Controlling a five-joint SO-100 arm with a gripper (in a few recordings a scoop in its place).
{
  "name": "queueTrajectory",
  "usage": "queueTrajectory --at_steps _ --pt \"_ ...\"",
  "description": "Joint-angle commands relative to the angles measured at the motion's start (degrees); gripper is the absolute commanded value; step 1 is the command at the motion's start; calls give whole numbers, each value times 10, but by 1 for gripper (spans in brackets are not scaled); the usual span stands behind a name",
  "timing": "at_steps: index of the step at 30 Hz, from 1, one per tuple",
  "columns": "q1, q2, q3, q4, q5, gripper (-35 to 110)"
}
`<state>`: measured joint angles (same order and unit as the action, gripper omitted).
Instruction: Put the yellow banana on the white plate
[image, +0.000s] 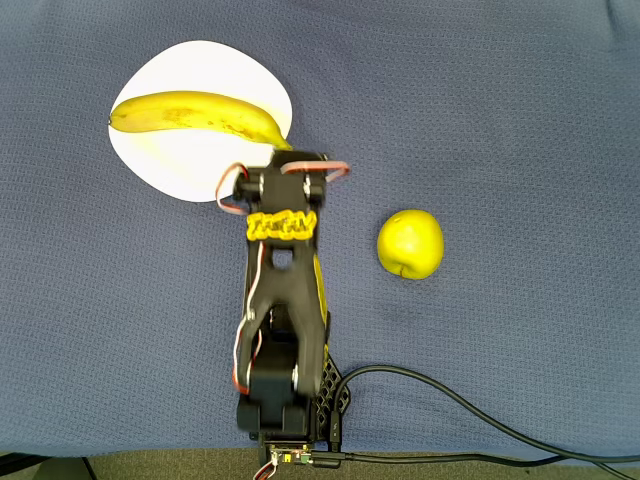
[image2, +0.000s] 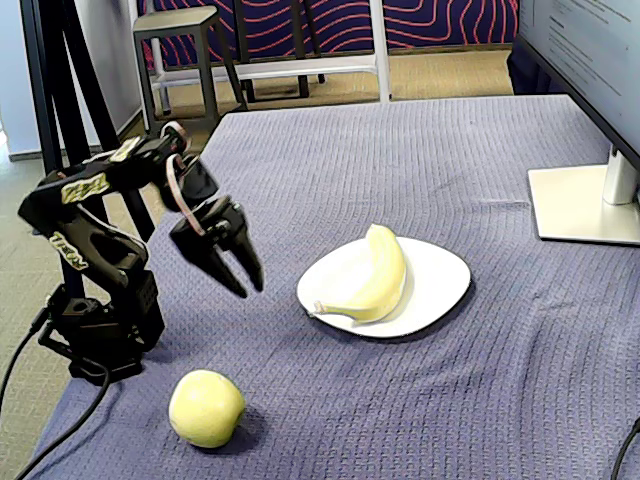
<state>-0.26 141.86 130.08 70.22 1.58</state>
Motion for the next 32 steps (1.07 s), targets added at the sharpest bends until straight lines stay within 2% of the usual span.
queueTrajectory --at_steps 1,13,19,32 --pt "15 127 100 -47 -43 0" --pt "40 245 247 -56 -109 0" --pt "40 331 297 -18 -90 0" --pt "29 368 350 -12 -103 0"
